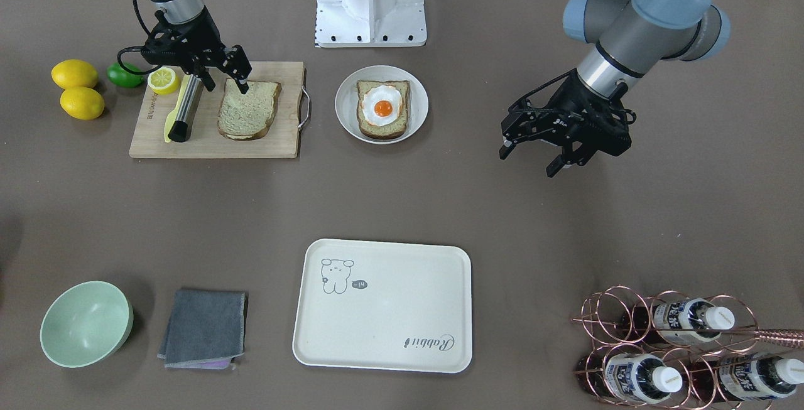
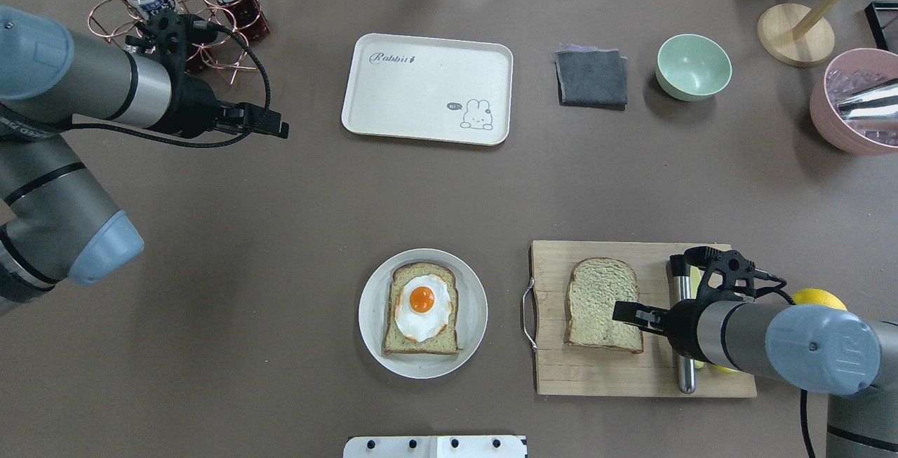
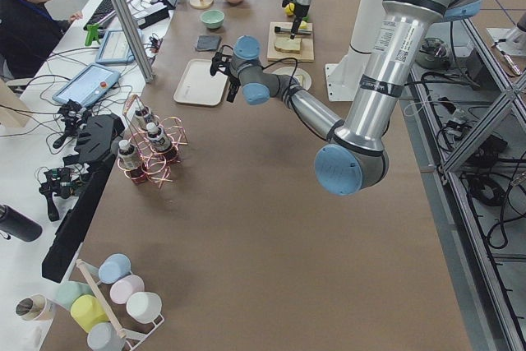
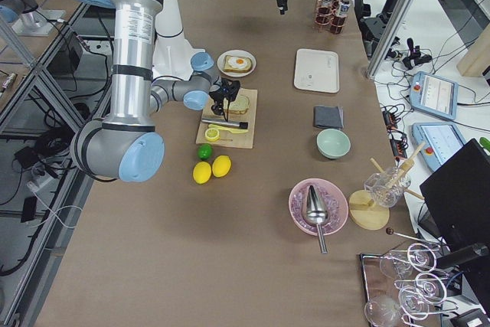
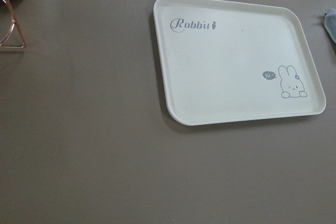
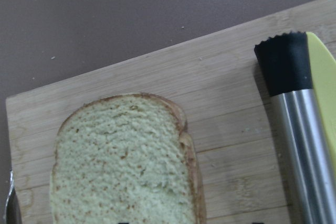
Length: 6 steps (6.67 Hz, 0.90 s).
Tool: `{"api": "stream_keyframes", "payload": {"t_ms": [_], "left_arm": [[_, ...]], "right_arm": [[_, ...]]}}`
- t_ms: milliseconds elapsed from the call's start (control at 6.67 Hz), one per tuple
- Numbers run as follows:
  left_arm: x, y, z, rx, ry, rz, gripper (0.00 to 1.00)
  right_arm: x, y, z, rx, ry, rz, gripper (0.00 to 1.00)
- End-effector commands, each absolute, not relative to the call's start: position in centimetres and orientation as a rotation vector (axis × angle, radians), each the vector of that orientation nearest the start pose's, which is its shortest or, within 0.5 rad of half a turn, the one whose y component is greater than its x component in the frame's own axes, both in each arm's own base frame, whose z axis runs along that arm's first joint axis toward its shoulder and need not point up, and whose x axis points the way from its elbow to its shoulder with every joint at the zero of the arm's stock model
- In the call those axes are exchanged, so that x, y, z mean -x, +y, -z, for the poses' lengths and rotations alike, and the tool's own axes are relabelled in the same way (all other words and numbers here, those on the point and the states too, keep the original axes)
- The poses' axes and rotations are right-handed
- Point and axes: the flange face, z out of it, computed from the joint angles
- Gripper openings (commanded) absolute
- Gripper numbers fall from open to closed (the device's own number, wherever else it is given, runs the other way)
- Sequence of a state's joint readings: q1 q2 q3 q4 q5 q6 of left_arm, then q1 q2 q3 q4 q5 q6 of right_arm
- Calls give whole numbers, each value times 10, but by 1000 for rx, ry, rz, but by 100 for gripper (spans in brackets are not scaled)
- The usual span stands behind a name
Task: Make sandwich and place on tray
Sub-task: 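Grasp the bread slice edge with the right gripper and lift it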
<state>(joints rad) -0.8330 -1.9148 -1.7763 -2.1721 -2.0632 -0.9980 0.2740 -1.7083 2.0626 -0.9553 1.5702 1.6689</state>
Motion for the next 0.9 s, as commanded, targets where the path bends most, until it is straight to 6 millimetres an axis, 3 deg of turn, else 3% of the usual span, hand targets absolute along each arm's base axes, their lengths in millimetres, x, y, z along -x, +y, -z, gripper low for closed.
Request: {"api": "stream_keyframes", "payload": {"t_ms": [0, 450, 750], "left_arm": [[-339, -501, -302, -396, 1138, -58, 98], [-339, -501, -301, -397, 1139, -58, 98], [-338, -500, -302, -396, 1138, -58, 98]], "right_arm": [[395, -247, -429, -92, -967, -341, 76], [397, -241, -424, -85, -977, -338, 65], [400, -236, -422, -78, -981, -332, 65]]}}
